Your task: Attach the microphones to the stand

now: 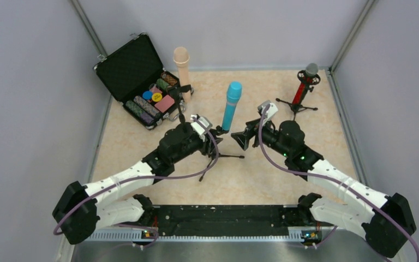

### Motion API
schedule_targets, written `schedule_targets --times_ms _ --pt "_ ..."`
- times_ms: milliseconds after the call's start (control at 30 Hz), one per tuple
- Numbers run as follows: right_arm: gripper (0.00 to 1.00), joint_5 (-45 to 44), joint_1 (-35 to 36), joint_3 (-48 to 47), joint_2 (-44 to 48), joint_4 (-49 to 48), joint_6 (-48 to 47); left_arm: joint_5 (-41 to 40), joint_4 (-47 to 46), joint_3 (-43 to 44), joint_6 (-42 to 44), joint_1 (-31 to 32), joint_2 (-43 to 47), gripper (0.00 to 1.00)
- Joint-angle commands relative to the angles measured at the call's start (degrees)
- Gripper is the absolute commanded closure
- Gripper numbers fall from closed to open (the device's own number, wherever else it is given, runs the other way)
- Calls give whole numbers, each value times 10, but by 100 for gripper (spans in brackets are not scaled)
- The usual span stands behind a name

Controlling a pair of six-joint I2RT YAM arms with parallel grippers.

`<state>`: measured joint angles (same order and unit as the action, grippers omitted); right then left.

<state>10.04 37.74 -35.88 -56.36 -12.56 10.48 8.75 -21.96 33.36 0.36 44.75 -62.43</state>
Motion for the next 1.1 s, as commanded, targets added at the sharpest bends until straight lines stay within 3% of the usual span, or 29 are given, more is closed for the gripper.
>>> schedule_targets --times_ms 0,200,500,833,1067 --pt "19 -6 1 35 39 -5 -5 -55 -72 -8 -29 -6 34 100" --pt "18 123 2 79 29 -50 -33 -29 -116 -4 -64 -6 49 100" --pt "21 185 12 115 2 -161 -47 39 -119 50 -75 -3 44 100" --pt "28 179 62 114 -60 -259 -45 75 -185 73 -109 11 21 100" --pt "43 142 74 114 -81 -277 -35 93 -219 85 -128 20 18 100"
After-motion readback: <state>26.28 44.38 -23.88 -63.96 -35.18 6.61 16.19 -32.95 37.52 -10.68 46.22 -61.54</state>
